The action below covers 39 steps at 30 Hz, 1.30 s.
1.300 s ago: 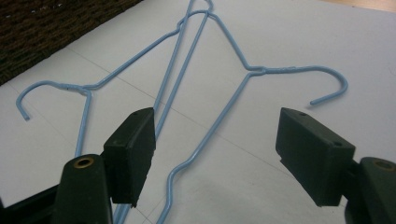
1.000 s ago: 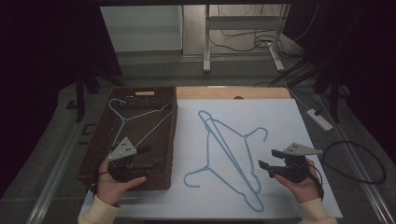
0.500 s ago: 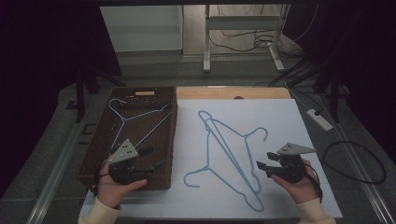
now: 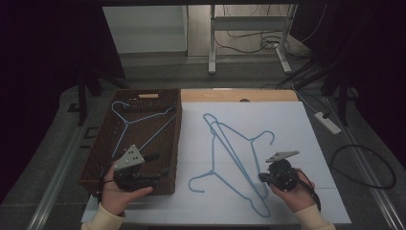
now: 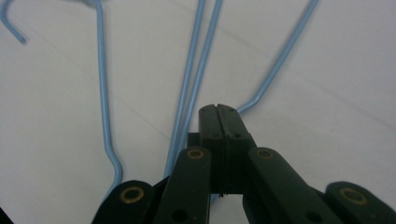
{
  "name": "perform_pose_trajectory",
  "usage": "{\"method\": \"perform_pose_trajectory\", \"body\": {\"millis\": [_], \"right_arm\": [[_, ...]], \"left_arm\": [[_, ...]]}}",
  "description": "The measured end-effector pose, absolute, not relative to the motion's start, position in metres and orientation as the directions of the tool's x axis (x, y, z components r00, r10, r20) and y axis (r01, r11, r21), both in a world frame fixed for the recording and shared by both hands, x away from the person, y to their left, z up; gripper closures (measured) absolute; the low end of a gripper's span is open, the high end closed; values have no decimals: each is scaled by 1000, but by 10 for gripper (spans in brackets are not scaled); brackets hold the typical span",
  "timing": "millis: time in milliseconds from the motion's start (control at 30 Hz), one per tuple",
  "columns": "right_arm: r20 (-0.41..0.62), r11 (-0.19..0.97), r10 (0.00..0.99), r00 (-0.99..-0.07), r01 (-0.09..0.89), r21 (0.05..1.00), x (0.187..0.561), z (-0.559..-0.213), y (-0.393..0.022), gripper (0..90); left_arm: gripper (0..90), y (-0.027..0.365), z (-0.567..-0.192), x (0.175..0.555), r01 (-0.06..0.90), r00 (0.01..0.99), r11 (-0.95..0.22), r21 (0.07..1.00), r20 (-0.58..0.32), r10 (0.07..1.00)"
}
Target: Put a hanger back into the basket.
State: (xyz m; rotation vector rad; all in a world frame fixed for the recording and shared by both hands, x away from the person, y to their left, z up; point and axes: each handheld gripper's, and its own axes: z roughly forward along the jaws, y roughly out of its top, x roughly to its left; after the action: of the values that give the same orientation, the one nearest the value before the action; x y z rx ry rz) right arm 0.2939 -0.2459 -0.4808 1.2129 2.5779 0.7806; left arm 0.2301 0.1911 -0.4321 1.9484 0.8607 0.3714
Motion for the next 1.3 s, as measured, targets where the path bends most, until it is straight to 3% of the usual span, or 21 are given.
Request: {"method": "perform_pose_trajectory", "body": {"millis": [200, 533, 1300], "right_arm": [[36, 545, 778, -628, 702, 459, 287, -490, -242, 900], [39, 556, 761, -647, 682, 475, 280, -488, -235, 900], [72, 600, 730, -679, 688, 408, 263, -500, -227, 900]], "left_arm": [[341, 191, -432, 230, 416, 710, -314, 853, -89, 699], [341, 192, -432, 229, 413, 710, -313, 855, -87, 699], [342, 193, -432, 229, 414, 710, -312, 855, -89, 699]]}}
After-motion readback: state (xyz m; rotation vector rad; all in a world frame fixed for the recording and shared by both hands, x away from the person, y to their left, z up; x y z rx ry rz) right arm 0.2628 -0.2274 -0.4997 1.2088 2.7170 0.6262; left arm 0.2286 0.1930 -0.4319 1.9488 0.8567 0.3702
